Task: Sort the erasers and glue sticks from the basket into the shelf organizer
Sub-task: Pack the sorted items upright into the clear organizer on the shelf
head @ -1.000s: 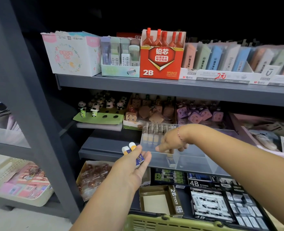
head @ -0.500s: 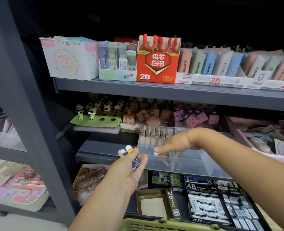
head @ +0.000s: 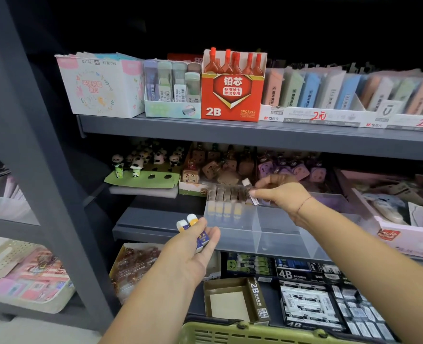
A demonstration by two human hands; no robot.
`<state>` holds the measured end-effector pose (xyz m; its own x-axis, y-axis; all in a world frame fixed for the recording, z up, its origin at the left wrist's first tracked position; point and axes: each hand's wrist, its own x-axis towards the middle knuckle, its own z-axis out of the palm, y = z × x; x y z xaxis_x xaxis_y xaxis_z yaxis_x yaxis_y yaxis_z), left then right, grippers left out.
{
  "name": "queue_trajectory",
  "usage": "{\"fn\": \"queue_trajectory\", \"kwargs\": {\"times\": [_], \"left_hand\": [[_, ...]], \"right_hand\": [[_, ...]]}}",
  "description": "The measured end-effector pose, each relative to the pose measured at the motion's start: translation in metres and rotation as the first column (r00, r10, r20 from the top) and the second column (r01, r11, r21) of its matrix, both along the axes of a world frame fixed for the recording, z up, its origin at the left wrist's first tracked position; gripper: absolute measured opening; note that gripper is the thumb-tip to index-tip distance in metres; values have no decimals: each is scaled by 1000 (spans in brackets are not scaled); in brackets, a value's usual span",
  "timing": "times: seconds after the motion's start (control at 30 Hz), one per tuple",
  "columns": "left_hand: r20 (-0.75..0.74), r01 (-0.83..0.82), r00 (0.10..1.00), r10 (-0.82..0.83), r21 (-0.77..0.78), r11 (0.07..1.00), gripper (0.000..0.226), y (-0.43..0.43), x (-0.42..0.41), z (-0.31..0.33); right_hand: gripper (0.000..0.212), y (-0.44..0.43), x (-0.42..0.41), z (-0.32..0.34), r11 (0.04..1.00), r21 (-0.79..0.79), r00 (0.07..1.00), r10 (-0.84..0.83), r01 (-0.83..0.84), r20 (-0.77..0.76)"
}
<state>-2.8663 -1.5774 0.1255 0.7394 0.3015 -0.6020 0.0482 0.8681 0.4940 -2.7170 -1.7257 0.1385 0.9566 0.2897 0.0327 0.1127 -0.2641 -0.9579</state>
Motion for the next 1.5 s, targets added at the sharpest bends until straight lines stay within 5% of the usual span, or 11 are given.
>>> {"fn": "queue_trajectory", "kwargs": {"times": [0.17,0.3,0.5,0.93,1.5], "left_hand": [[-7,-4,1000,4,-7,1000,34,1,0,0],[-10,-1,1000,1,-13,1000,33,1,0,1],[-6,-3,1000,3,-12,1000,32,0,1,3],[-5,-3,1000,3,-6,1000,34,2,0,3],[0,-12,1000,13,-10,1000,34,2,0,3]], "right_hand": [[36,11,1,5,997,-1,996,82,-82,28],[14,14,7,13,961,-250,979,155,-118,135],[4,12,16,22,801,-599,934,218,-5,283],[13,18,17,37,563,-825,865,436,-46,249],[9,15,19,-4,709,-704,890,341,-33,302]]}}
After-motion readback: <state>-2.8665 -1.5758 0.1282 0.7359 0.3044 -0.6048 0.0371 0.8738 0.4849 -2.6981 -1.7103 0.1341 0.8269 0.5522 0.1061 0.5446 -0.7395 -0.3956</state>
